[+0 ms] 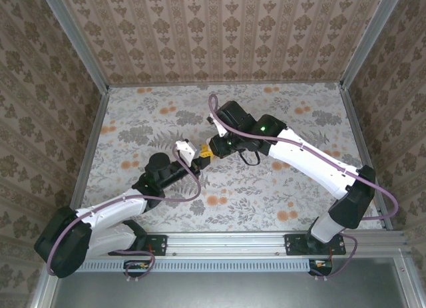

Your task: Insert the wireless bluetooth earbuds into the charging case

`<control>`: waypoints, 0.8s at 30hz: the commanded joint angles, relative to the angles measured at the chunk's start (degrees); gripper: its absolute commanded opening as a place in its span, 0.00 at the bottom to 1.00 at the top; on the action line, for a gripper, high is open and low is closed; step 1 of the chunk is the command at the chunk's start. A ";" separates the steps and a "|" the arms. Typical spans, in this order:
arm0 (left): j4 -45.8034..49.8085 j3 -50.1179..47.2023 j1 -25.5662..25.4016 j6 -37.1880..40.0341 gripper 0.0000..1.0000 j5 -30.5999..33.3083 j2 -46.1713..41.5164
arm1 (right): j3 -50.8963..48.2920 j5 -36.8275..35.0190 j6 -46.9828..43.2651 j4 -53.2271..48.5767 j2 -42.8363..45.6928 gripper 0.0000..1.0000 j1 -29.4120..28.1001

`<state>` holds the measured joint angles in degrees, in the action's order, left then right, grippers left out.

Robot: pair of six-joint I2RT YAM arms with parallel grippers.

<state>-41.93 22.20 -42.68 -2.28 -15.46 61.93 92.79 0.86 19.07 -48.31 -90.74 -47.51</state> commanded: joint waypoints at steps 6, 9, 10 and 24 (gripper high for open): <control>-2.93 0.56 2.70 -0.49 0.00 -11.55 -2.58 | -2.63 6.63 0.63 4.57 10.57 0.30 7.32; -3.88 1.12 4.14 -2.21 0.00 -16.60 -2.47 | -4.67 14.09 3.80 6.23 10.58 0.42 12.72; -3.94 1.50 4.47 -2.65 0.00 -18.11 -2.43 | -5.36 17.04 4.77 7.07 10.58 0.44 14.11; -4.39 8.10 5.06 -6.81 0.00 -29.69 3.91 | -16.20 45.00 19.91 23.17 5.03 0.39 22.28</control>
<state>-43.72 28.34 -37.78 -7.20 -41.71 64.93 77.21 36.99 34.83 -30.17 -84.73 -25.32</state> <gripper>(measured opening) 0.129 0.397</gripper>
